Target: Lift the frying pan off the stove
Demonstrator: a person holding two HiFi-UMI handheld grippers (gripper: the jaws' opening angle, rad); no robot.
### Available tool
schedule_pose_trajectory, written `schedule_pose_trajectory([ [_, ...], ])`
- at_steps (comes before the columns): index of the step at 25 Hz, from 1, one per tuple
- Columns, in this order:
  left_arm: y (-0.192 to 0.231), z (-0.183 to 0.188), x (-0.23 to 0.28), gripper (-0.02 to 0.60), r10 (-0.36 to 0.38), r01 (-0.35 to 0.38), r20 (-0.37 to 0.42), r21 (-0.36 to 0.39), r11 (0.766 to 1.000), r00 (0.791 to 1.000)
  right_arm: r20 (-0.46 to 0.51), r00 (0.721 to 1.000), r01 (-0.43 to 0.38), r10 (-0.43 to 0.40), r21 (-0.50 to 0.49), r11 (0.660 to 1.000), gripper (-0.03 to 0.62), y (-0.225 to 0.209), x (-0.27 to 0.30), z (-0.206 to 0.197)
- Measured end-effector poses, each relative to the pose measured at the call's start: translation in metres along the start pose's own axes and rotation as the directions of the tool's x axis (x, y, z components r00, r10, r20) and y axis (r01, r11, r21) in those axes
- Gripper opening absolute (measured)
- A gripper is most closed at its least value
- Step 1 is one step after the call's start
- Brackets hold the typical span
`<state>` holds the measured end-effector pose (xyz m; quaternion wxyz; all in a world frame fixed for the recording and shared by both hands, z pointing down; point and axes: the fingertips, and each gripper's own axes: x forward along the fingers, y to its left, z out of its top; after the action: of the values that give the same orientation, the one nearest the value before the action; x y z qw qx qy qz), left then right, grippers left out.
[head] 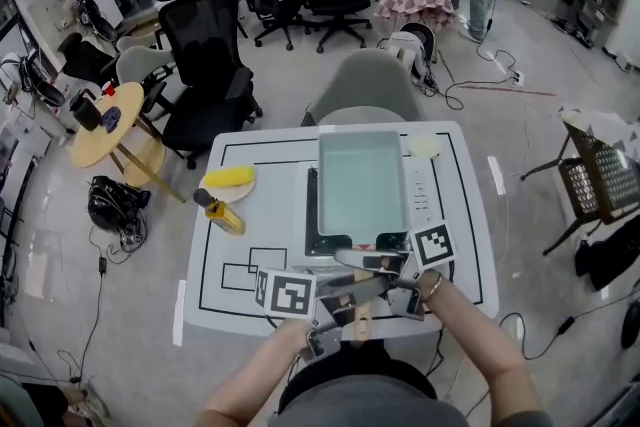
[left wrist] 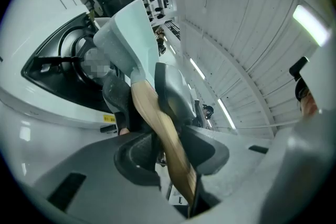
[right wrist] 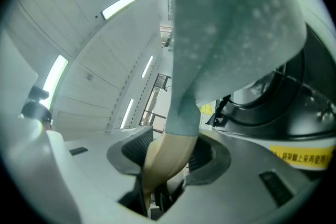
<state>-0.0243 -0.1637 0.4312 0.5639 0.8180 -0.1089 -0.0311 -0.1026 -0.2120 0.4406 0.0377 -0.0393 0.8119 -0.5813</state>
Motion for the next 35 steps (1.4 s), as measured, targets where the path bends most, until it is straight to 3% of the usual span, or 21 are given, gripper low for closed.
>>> schedule_pose_trajectory([
  [8,-0.034,0.012,0.001,0.127,-0.016,0.015,0.008,0.175,0.984,1.0,0.023,1.0,-0.004,0.008,-0.167,0.986,0.173,0.048,-0.002,0.017],
  [16,-0.064,0.021,0.003,0.127,-0.033,0.026,0.017,0.296,0.955,0.999,0.032,0.999,0.006,0.003,-0.276,0.961,0.173,0.084,-0.006,0.028],
  [35,-0.081,0.018,0.0,0.127,-0.041,0.034,0.013,0.375,0.926,0.999,0.044,0.999,0.028,-0.013,-0.348,0.937,0.178,0.102,-0.007,0.026],
])
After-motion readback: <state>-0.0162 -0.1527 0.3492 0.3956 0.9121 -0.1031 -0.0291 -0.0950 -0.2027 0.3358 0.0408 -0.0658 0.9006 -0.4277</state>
